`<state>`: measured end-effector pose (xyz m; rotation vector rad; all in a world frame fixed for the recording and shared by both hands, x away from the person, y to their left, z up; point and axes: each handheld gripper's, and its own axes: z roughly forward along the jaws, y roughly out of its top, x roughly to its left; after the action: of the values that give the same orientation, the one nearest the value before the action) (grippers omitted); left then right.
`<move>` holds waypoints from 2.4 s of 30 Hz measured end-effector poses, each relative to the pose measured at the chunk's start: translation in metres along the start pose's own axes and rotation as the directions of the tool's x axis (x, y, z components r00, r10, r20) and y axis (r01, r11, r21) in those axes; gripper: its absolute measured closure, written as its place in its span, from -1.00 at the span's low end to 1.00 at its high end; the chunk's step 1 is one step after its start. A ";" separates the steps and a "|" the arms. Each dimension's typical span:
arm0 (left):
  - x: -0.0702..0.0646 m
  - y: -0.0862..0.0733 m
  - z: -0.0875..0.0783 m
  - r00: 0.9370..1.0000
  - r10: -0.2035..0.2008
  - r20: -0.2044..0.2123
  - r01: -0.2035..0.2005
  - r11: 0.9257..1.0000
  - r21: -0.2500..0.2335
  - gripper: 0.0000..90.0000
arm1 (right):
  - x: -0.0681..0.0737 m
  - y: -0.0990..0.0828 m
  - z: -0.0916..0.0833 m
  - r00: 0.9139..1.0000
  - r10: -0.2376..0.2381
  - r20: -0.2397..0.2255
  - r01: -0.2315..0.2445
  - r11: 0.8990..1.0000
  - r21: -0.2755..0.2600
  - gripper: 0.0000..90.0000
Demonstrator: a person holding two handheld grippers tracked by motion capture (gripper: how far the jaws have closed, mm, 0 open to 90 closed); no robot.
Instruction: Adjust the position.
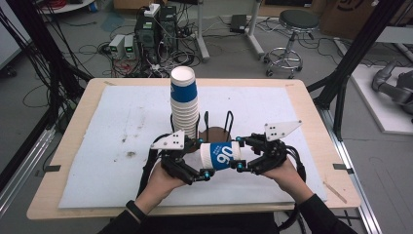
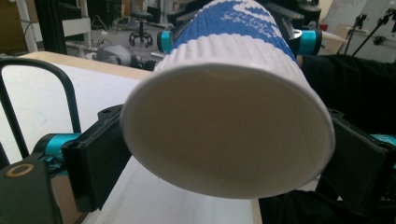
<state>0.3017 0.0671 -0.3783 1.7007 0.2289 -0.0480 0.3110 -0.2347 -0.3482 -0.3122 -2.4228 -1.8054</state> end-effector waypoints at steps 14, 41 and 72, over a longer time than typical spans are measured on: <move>-0.003 0.011 -0.003 0.999 0.048 -0.010 -0.047 0.992 0.114 -0.55 | 0.003 0.003 0.002 0.999 -0.029 0.036 0.026 0.995 0.095 -0.51; -0.005 0.013 -0.001 1.000 0.020 -0.021 -0.019 0.999 0.034 -0.76 | 0.006 0.002 0.008 0.995 -0.095 0.022 0.090 0.983 0.161 -0.36; -0.013 0.038 0.008 0.995 0.093 -0.023 -0.083 0.954 0.289 -0.56 | 0.014 -0.001 0.035 0.985 -0.169 0.043 0.143 0.925 0.353 -0.52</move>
<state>0.2966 0.0529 -0.3403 2.0017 0.1791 0.0173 0.2983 -0.1999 -0.3565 -0.1569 -2.8274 -1.3926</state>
